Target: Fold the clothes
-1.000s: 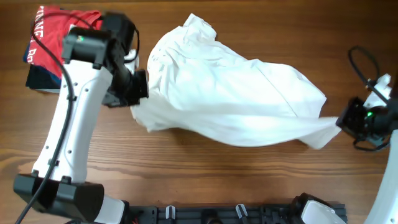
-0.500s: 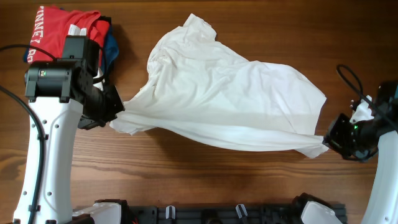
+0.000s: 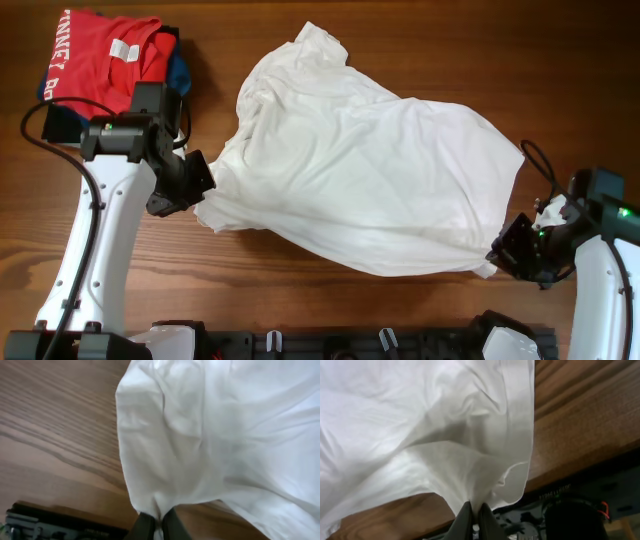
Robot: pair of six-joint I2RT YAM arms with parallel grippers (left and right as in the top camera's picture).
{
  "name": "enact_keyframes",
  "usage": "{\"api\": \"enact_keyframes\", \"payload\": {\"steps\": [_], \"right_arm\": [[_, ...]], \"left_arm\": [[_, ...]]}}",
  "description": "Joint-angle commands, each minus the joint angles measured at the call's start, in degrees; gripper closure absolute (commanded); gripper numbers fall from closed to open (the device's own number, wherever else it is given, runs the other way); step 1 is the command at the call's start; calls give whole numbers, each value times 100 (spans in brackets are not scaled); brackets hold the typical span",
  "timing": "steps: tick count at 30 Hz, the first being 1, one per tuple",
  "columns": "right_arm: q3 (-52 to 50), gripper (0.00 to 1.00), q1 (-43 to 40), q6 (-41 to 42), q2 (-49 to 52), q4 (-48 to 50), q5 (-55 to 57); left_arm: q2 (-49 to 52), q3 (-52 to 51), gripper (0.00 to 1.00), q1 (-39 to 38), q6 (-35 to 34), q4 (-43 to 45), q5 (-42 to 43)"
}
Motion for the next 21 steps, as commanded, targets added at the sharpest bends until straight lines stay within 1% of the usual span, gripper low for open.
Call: {"api": "enact_keyframes", "payload": {"steps": [1, 8, 10, 14, 21], "right_arm": [[-225, 96, 118, 372, -83, 367, -11], [-232, 96, 118, 778, -50, 1202, 240], [-232, 96, 118, 940, 48, 1436, 352], [-232, 96, 118, 922, 332, 1722, 448], [-232, 96, 118, 903, 1113, 2218, 581]], "left_arm": [[37, -35, 96, 33, -76, 511, 24], [490, -35, 96, 2, -118, 1845, 72], [684, -35, 96, -96, -118, 2013, 72], [1019, -35, 96, -367, -116, 2232, 72], [1519, -35, 96, -896, -114, 2721, 63]]}}
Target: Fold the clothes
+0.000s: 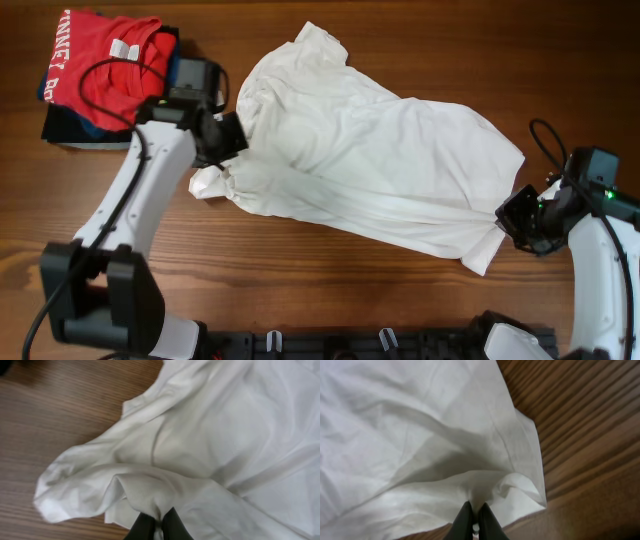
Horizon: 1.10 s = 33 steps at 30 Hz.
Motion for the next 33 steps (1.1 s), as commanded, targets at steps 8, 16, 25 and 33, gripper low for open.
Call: {"api": "enact_keyframes", "payload": {"steps": [8, 16, 25, 33], "right_arm": [[-15, 73, 28, -46, 979, 507, 166], [505, 27, 28, -699, 997, 717, -544], [2371, 19, 35, -2024, 999, 179, -968], [2452, 19, 339, -2293, 1071, 472, -962]], "left_arm": [[345, -17, 69, -181, -57, 262, -256], [343, 197, 11, -181, 304, 415, -249], [562, 1674, 1, -188, 1270, 647, 251], [1858, 2098, 1, -188, 1563, 2710, 345]]}}
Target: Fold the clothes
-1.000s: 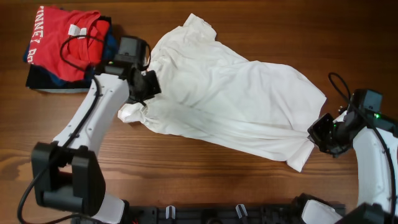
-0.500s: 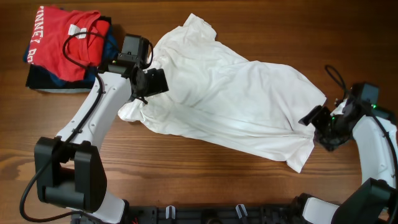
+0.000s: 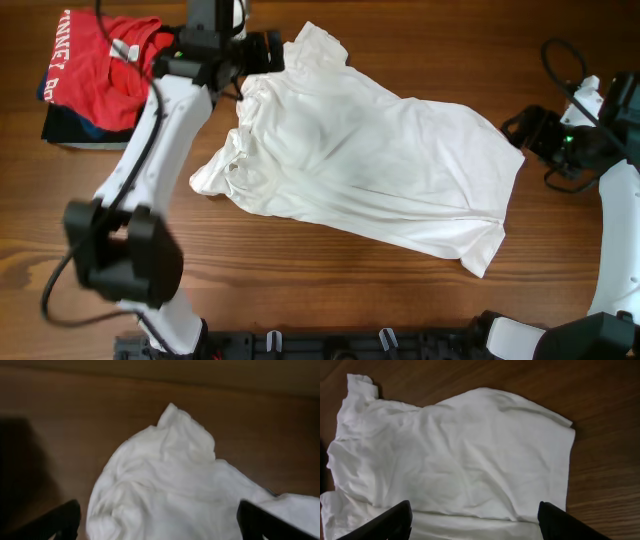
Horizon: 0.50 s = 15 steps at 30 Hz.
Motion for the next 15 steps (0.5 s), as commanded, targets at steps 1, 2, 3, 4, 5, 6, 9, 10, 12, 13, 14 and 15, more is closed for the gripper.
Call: {"api": "enact_keyframes", "payload": {"steps": [1, 2, 3, 4, 5, 6, 9, 10, 12, 13, 14, 15], "right_arm": [[96, 19, 149, -262, 68, 28, -101], [96, 19, 173, -271, 68, 17, -96], [96, 19, 181, -264, 68, 7, -98], [94, 19, 190, -264, 68, -13, -96], [94, 19, 190, -267, 68, -22, -96], [94, 19, 190, -260, 68, -33, -55], [85, 19, 190, -267, 68, -28, -52], [83, 19, 190, -267, 68, -31, -52], [79, 19, 190, -291, 68, -35, -48], [79, 19, 190, -291, 68, -44, -24], [79, 19, 190, -291, 68, -59, 31], [79, 19, 190, -291, 68, -81, 87]], "left_arm": [[765, 39, 0, 11, 256, 861, 98], [933, 39, 1, 11, 284, 1163, 81], [1067, 39, 1, 13, 369, 1362, 76], [1204, 39, 1, 13, 404, 1572, -4], [1311, 39, 1, 13, 407, 1714, -122], [1451, 39, 0, 13, 415, 1869, -293], [1735, 39, 2, 13, 597, 2135, -494], [1843, 39, 2, 13, 605, 2221, -538], [2037, 39, 2, 31, 640, 2365, -549], [2122, 39, 3, 48, 647, 2426, -549], [2203, 42, 4, 68, 647, 2474, -549], [2293, 44, 4, 94, 638, 2511, -546]]}}
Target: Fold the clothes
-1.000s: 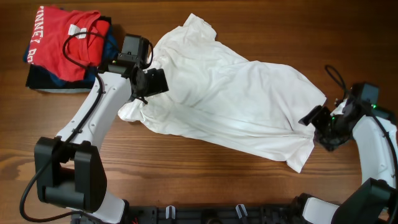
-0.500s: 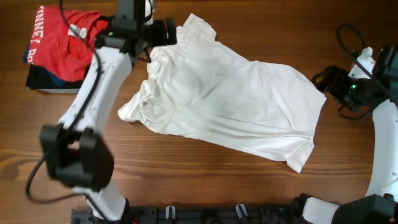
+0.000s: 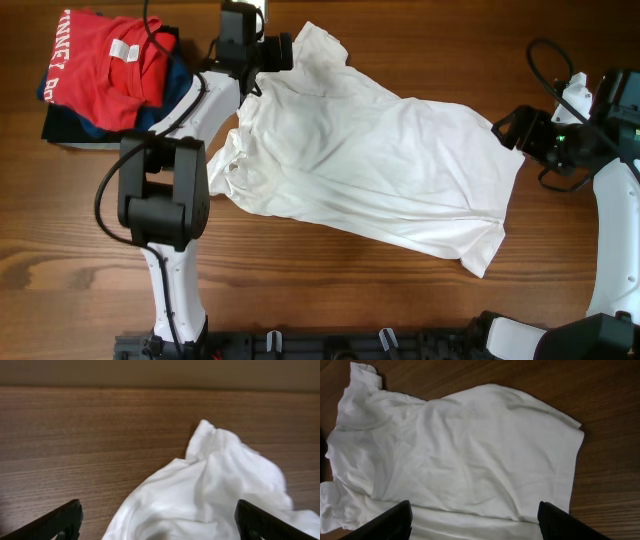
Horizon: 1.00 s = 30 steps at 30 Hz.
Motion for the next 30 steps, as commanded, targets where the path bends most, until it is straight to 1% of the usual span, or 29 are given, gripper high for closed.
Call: {"api": "enact_keyframes", "payload": {"steps": [1, 3, 11, 13, 14, 15, 17, 18, 20, 22, 24, 25, 30], "right_arm": [[74, 19, 35, -125, 63, -76, 157], [74, 19, 35, -140, 63, -111, 214], [74, 19, 35, -125, 63, -138, 210], [74, 19, 35, -122, 63, -153, 210], [74, 19, 35, -122, 63, -153, 210], [74, 19, 35, -120, 63, -151, 208], [74, 19, 35, -122, 63, -153, 210], [74, 19, 35, -122, 63, -155, 210], [74, 19, 35, -122, 63, -153, 208], [74, 20, 35, -118, 63, -136, 208], [74, 25, 35, -120, 70, -9, 210], [74, 27, 35, -120, 70, 59, 210], [74, 28, 35, -118, 85, 450, 210]], "left_arm": [[428, 44, 5, 114, 146, 129, -136], [531, 44, 8, 146, 144, 114, -131], [835, 44, 10, 146, 146, 142, -125], [920, 44, 14, 146, 146, 138, -90], [973, 44, 19, 146, 146, 138, -90], [1014, 44, 21, 144, 146, 129, -87], [1071, 44, 41, 125, 149, 48, -87], [1082, 44, 58, 118, 149, 28, -90], [1084, 44, 76, 118, 146, 42, -90], [1047, 50, 86, 120, 149, 127, -101], [953, 50, 96, 146, 146, 186, -234], [885, 55, 96, 160, 146, 184, -293], [188, 59, 96, 223, 146, 44, -654]]}}
